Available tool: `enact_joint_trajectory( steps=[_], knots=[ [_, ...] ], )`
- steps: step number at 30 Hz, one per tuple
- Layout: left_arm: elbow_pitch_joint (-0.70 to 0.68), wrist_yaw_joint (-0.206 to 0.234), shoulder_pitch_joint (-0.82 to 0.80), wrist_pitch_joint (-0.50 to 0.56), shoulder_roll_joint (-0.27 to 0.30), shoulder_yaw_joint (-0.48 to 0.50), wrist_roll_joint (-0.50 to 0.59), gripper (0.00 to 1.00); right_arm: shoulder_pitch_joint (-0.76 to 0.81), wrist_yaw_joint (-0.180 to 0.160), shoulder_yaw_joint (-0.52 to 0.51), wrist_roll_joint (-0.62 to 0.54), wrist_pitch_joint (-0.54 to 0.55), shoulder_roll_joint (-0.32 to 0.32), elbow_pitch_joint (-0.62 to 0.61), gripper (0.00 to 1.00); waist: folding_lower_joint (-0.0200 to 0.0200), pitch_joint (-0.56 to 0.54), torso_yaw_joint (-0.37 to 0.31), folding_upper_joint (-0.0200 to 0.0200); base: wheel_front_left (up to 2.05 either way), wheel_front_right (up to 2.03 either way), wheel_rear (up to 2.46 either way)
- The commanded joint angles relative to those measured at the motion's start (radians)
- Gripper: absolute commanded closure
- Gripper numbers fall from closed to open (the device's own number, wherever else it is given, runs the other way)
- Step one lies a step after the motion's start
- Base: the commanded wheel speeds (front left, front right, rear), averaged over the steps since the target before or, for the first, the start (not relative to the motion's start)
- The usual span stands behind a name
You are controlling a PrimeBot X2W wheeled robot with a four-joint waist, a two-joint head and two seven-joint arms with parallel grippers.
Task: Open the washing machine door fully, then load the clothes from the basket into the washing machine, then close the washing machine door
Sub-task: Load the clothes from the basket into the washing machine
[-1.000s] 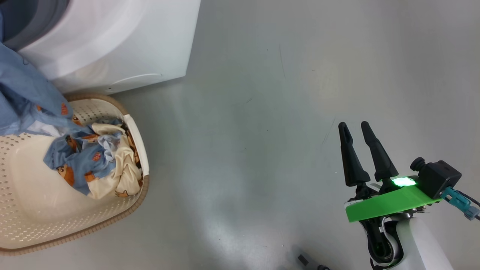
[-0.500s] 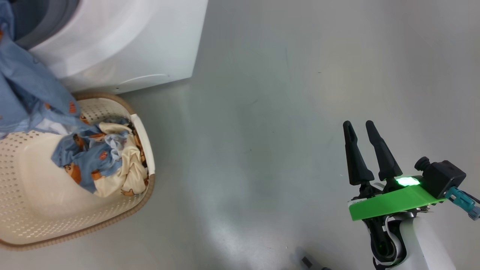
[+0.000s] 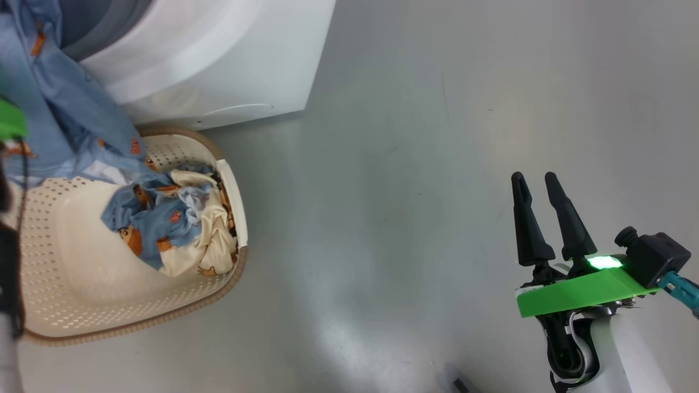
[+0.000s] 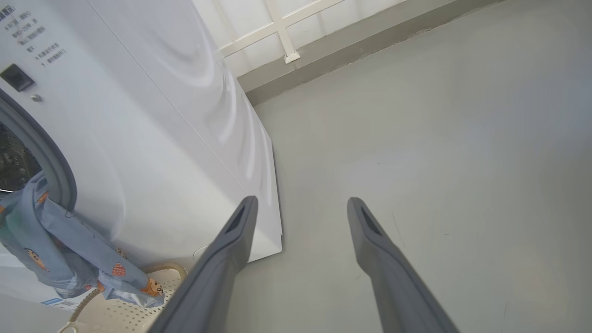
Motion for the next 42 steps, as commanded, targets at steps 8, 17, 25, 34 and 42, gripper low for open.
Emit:
enact_joint_trajectory(
  steps=[8, 17, 25, 34, 42],
  knots=[
    [-0.201, -0.001, 0.235, -0.005, 0.005, 0.054, 0.046, 0.0, 0.021, 0.002, -0.001, -0.027, -0.007, -0.009, -0.026, 0.0, 0.0, -0.017, 0.034, 0.0, 0.0, 0.0, 0.0],
    [-0.352, -0.001, 0.466, -0.005, -0.079, 0.119, 0.061, 0.0, 0.036, 0.002, -0.003, -0.03, -0.007, -0.028, -0.029, 0.0, 0.0, -0.037, 0.054, 0.0, 0.0, 0.0, 0.0],
    [-0.484, -0.001, 0.667, -0.005, -0.158, 0.184, 0.078, 0.0, 0.051, 0.002, 0.011, -0.032, -0.007, -0.036, -0.027, 0.0, 0.0, -0.065, 0.059, 0.0, 0.0, 0.0, 0.0],
    [-0.552, -0.002, 0.789, -0.005, -0.199, 0.214, 0.107, 0.0, 0.058, 0.002, 0.022, -0.028, -0.007, -0.042, -0.021, 0.0, 0.0, -0.075, 0.06, 0.0, 0.0, 0.0, 0.0],
    [-0.546, -0.002, 0.79, -0.005, -0.211, 0.218, 0.113, 0.0, 0.04, 0.002, 0.024, -0.025, -0.007, -0.044, -0.013, 0.0, 0.0, -0.066, 0.063, 0.0, 0.0, 0.0, 0.0]
  ],
)
